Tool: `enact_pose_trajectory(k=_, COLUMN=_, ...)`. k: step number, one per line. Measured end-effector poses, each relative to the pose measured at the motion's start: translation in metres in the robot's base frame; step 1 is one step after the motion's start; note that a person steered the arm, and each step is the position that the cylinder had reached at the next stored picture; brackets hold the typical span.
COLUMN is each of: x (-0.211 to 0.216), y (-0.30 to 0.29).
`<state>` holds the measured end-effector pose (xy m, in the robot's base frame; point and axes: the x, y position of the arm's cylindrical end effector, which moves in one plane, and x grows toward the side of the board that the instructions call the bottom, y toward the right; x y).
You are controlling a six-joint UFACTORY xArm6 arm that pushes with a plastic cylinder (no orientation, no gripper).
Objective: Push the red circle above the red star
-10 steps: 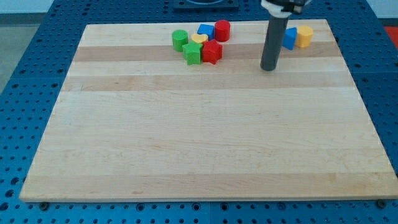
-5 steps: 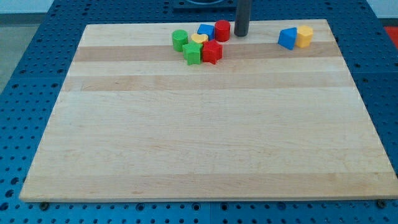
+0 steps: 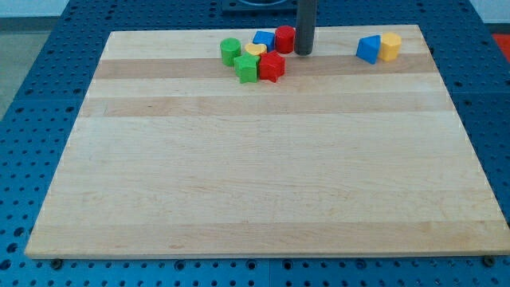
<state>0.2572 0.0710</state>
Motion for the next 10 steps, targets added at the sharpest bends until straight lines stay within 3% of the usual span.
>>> enact_pose_trajectory(k=2, x=-0.055, y=0.012)
enact_pose_trajectory(k=4, x=-0.054, y=-0.032)
enact_pose_trajectory(k=8, x=-0.043, y=-0.030)
enact_pose_trajectory(k=10, x=-0.040, y=0.007)
